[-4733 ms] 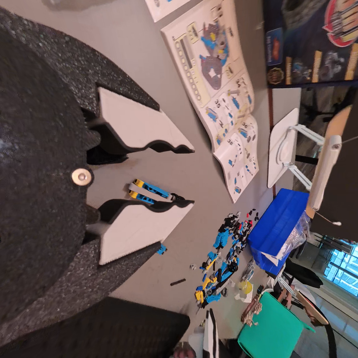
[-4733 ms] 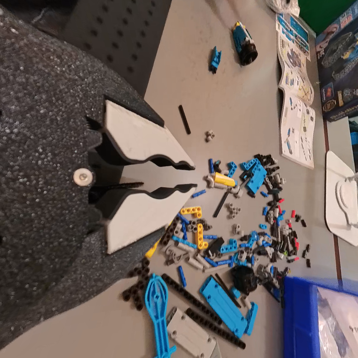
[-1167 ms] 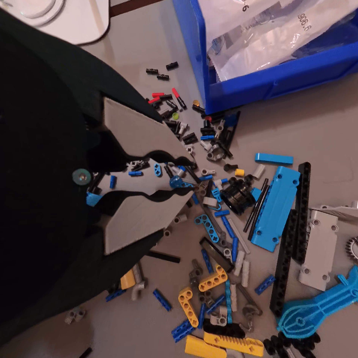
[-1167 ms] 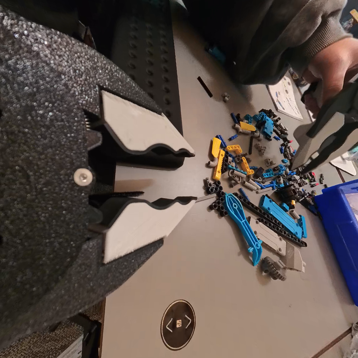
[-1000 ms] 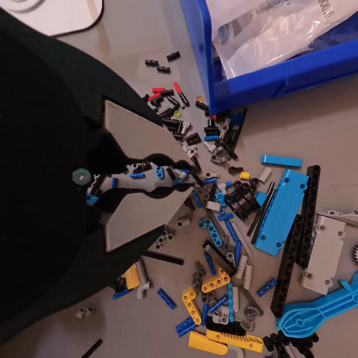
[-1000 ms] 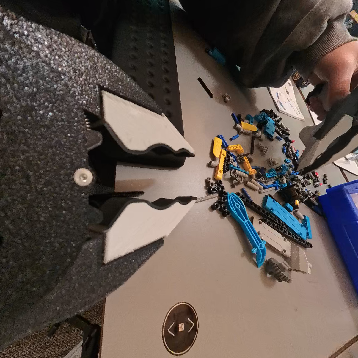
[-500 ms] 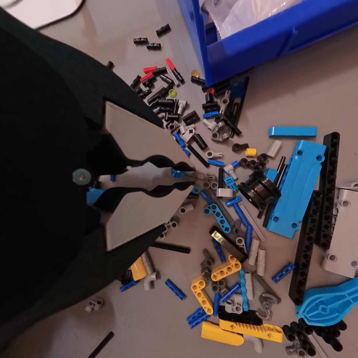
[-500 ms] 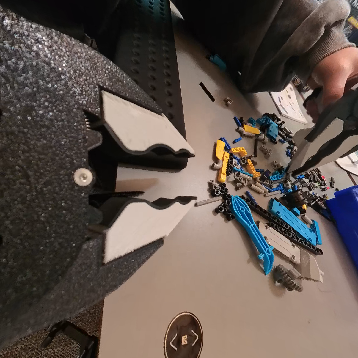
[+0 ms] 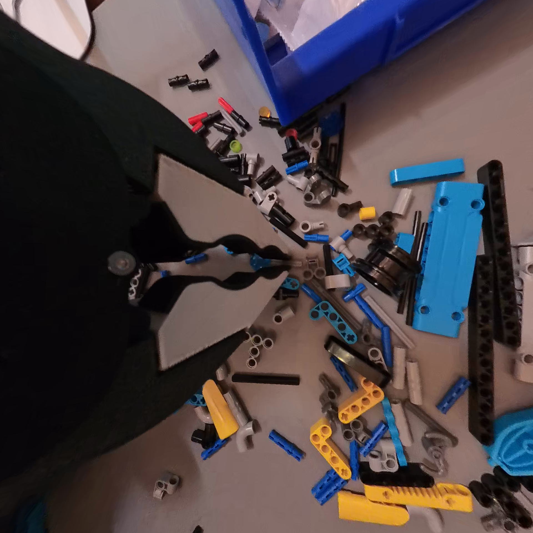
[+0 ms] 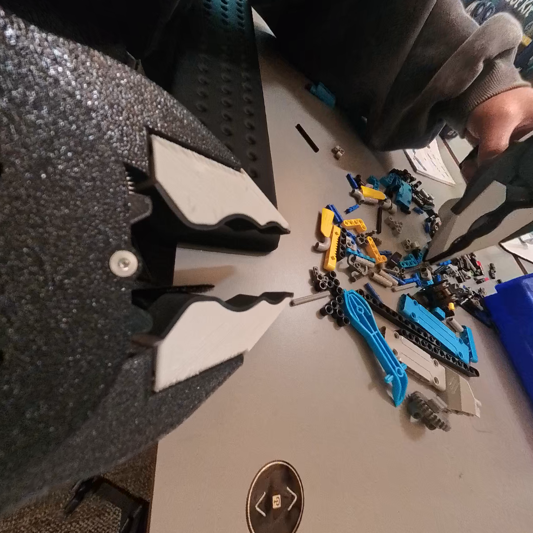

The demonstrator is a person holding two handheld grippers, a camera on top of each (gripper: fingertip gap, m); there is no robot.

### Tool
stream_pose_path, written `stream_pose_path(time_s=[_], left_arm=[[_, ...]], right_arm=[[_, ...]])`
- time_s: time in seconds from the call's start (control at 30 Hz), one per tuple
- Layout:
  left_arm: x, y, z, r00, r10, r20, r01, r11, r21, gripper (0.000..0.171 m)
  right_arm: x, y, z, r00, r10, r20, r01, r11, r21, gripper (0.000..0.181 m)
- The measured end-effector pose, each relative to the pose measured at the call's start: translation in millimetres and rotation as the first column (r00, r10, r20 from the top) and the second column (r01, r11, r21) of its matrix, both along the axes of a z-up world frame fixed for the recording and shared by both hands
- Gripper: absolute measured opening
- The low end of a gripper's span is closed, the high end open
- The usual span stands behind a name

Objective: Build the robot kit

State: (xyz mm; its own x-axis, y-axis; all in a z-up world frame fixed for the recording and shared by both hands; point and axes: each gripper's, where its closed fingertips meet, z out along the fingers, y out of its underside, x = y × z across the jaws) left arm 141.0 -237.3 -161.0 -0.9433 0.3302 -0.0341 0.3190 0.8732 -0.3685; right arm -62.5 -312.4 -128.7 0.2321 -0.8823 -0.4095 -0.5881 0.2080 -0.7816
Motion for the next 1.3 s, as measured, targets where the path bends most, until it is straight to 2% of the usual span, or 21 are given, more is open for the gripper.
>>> stream_pose_path(time_s=[0.1,0.23,0.3,0.37,0.43,0.5,0.67,0.73,0.87,0.97,1.03,1.1,1.17,1.3], left_arm=[[2.8,0.4,2.6,1.000,0.021,0.005,-0.022,1.000,0.015,0.003],[6.3,-2.7,29.3,0.989,0.116,-0.088,-0.120,0.992,-0.038,0.003],[7.3,1.3,49.8,0.961,0.192,-0.200,-0.206,0.977,-0.053,0.003],[3.1,12.3,70.7,0.892,0.268,-0.364,-0.296,0.955,-0.024,0.003],[-2.7,28.6,91.0,0.786,0.339,-0.517,-0.376,0.926,0.034,0.003],[-6.1,48.6,110.5,0.721,0.372,-0.585,-0.429,0.902,0.044,0.003],[-19.2,129.3,138.0,0.758,0.411,-0.507,-0.469,0.883,0.015,0.003],[-23.1,173.1,133.4,0.771,0.463,-0.438,-0.491,0.869,0.056,0.003],[3.0,265.5,100.0,0.811,0.569,-0.135,-0.564,0.822,0.078,0.003],[29.6,330.7,74.8,0.778,0.626,0.056,-0.628,0.771,0.106,0.003],[37.0,364.2,61.6,0.740,0.669,0.073,-0.671,0.729,0.135,0.003],[35.2,376.6,51.5,0.709,0.705,-0.012,-0.695,0.703,0.150,0.003],[32.3,368.8,46.1,0.712,0.694,-0.105,-0.682,0.720,0.129,0.003],[45.8,343.1,37.0,0.778,0.628,-0.035,-0.624,0.777,0.080,0.003]], right_arm=[[0.3,-0.1,3.8,1.000,-0.001,0.015,0.001,1.000,-0.008,0.039],[0.2,3.0,4.5,1.000,0.008,0.012,-0.008,1.000,-0.003,0.039],[0.0,5.5,7.8,1.000,0.015,0.020,-0.015,1.000,-0.011,0.039],[-0.5,9.4,12.5,0.999,0.025,0.033,-0.024,0.999,-0.022,0.039],[-1.3,16.3,17.6,0.998,0.043,0.044,-0.042,0.999,-0.027,0.039],[-2.6,25.1,23.5,0.996,0.065,0.057,-0.063,0.997,-0.038,0.039],[-8.0,52.8,39.3,0.987,0.133,0.089,-0.125,0.988,-0.087,0.039],[-10.8,64.0,42.9,0.983,0.159,0.093,-0.150,0.984,-0.098,0.039],[-13.4,82.9,47.4,0.975,0.199,0.101,-0.187,0.975,-0.117,0.039],[-14.6,99.4,46.9,0.965,0.242,0.105,-0.234,0.969,-0.083,0.039],[-15.0,108.1,43.9,0.960,0.263,0.094,-0.258,0.964,-0.063,0.039],[-14.0,112.0,40.0,0.961,0.266,0.082,-0.258,0.962,-0.091,0.039],[-12.7,115.1,38.5,0.961,0.267,0.078,-0.256,0.958,-0.131,0.038],[-12.9,126.1,34.3,0.953,0.295,0.066,-0.282,0.947,-0.152,0.038]])
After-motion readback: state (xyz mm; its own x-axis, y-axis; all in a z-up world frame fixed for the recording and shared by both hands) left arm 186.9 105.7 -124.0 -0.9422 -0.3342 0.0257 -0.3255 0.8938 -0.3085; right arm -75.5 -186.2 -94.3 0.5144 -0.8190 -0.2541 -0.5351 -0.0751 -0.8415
